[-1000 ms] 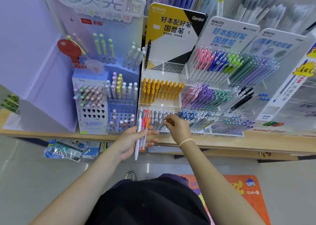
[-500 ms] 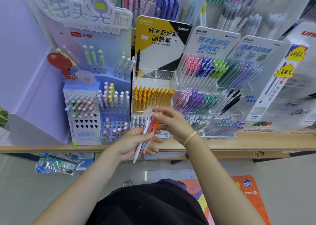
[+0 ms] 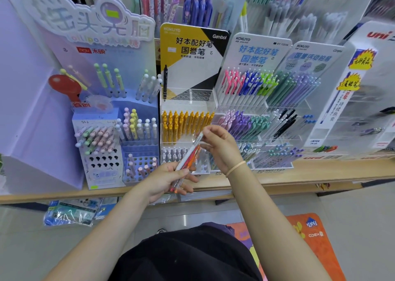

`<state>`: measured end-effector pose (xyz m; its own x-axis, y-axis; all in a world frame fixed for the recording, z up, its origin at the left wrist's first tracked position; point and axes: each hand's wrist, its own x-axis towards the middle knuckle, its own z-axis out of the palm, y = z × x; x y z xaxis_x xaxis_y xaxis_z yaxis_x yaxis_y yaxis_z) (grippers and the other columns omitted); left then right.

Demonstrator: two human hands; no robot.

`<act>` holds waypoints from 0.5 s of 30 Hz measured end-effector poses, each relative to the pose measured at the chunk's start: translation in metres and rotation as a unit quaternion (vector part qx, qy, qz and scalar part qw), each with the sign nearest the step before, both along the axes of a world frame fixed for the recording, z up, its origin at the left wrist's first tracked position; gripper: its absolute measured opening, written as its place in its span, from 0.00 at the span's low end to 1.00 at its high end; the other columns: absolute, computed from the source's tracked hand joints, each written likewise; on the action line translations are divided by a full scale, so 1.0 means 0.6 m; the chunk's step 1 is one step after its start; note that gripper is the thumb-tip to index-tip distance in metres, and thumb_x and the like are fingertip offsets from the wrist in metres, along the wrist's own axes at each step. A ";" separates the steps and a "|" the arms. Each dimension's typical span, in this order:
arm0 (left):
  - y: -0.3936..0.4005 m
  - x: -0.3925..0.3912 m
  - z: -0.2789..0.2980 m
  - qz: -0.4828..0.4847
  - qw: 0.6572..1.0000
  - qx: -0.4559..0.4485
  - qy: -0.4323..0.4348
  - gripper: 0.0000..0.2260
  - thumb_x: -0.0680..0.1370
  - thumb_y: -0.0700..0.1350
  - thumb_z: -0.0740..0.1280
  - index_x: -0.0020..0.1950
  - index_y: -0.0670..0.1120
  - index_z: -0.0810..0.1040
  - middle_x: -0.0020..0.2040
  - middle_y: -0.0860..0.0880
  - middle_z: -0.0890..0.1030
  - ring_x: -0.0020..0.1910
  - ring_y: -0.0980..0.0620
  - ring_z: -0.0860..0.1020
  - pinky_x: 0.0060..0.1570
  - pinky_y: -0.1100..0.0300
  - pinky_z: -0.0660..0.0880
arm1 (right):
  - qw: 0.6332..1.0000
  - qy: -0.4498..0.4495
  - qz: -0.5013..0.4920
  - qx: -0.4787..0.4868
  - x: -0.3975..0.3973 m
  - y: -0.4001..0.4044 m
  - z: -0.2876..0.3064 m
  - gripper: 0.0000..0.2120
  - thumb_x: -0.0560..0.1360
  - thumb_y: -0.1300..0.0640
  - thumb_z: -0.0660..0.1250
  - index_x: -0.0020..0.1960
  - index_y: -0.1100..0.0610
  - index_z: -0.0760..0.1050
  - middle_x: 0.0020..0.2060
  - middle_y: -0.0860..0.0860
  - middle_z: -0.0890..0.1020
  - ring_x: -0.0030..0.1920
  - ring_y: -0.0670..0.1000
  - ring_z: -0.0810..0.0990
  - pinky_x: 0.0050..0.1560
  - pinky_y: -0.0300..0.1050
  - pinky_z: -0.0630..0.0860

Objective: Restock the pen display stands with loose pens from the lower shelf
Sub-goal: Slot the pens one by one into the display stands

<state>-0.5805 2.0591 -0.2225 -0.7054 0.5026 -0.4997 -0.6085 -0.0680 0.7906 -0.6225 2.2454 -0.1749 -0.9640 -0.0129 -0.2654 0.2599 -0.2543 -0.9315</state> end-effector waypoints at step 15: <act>0.034 -0.012 -0.015 0.119 0.993 -0.009 0.014 0.15 0.75 0.51 0.70 0.54 0.41 0.77 0.27 0.53 0.67 0.23 0.56 0.60 0.22 0.66 0.57 | 0.998 -0.011 -0.022 0.063 0.014 0.037 -0.013 0.05 0.80 0.65 0.64 0.46 0.59 0.75 0.34 0.51 0.78 0.31 0.48 0.73 0.32 0.41 0.72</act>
<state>-0.5877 2.0792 -0.2313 -0.8169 0.3101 -0.4864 -0.5550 -0.1925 0.8093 -0.6138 2.2675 -0.1829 -0.9569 0.0641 -0.2831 0.2715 -0.1476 -0.9510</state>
